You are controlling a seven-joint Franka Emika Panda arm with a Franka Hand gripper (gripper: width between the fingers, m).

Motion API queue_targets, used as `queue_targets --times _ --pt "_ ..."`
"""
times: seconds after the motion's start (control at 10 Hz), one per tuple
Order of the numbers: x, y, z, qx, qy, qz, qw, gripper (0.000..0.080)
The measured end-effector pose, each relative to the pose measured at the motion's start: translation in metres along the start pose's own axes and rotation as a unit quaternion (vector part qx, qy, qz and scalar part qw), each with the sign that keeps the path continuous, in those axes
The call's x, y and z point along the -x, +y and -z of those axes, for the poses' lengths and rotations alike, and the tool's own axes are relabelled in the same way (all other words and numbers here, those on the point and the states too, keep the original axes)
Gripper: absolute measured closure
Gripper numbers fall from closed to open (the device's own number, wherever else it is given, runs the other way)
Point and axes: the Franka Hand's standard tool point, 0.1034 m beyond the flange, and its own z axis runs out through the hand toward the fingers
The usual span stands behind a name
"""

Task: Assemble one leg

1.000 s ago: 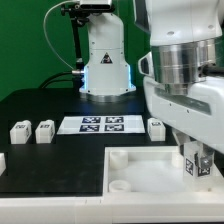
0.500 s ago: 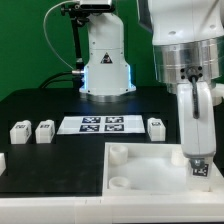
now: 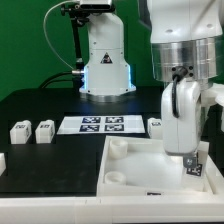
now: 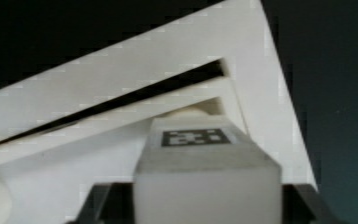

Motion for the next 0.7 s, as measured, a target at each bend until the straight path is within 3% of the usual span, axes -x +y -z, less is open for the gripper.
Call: queue_targets --times 0.1,0.2,0.3,0.4,0.6,0.7 --pt "0.000 0.001 -0.001 0.001 0.000 0.009 1.000 0.0500" --pt "0.000 0.001 -0.001 0.001 0.001 0.009 1.000 0.0293" --pt "0.002 0.001 0.000 0.000 0.000 0.012 1.000 0.0293" --pt "0.010 0.004 0.009 -0.004 -0.005 0.019 1.000 0.0183" --pt "0.026 0.015 0.042 -0.013 -0.020 0.031 0.999 0.0151" --pt "0.032 0.018 0.049 -0.012 -0.023 0.035 0.999 0.0151"
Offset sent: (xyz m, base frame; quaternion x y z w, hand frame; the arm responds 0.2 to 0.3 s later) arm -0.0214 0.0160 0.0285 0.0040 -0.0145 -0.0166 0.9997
